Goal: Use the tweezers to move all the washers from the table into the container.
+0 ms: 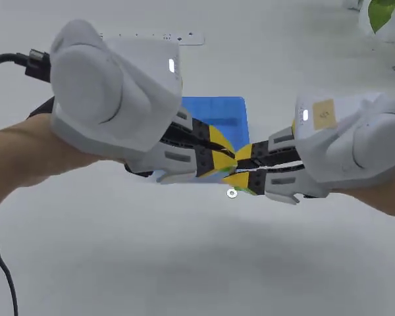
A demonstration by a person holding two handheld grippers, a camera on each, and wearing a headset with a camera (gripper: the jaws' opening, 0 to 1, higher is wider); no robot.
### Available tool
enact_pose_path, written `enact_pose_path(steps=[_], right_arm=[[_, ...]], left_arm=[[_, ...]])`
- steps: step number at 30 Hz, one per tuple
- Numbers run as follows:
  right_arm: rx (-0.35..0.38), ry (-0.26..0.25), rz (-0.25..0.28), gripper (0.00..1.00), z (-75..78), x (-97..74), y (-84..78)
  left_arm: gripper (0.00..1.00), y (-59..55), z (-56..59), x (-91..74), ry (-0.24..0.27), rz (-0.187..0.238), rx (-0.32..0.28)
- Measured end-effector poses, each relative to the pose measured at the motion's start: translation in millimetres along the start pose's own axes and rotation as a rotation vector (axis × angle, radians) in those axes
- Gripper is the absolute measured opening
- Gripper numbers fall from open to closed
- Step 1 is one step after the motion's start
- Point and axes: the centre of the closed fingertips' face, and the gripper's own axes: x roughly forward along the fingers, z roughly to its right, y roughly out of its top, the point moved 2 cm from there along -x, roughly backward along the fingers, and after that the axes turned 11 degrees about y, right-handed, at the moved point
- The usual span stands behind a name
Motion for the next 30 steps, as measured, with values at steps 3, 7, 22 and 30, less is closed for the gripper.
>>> enact_pose_path(steps=[3,7,22,30], right_arm=[[0.011,0.004,0.003,0.11,-2.0,3.4,-4.2],[0.032,0.014,0.005,0.11,-2.6,9.0,-10.5],[0.068,0.014,0.007,0.11,6.5,18.1,-25.0],[0.081,0.025,0.002,0.11,5.7,23.6,-30.5]], left_arm=[[0.06,-4.1,2.8,2.5,-0.011,-0.012,0.001],[0.06,-10.4,4.9,6.7,-0.023,-0.027,-0.016],[0.06,-23.4,-2.5,21.6,-0.031,-0.053,-0.033],[0.06,-30.5,-2.5,25.9,-0.043,-0.066,-0.05]])
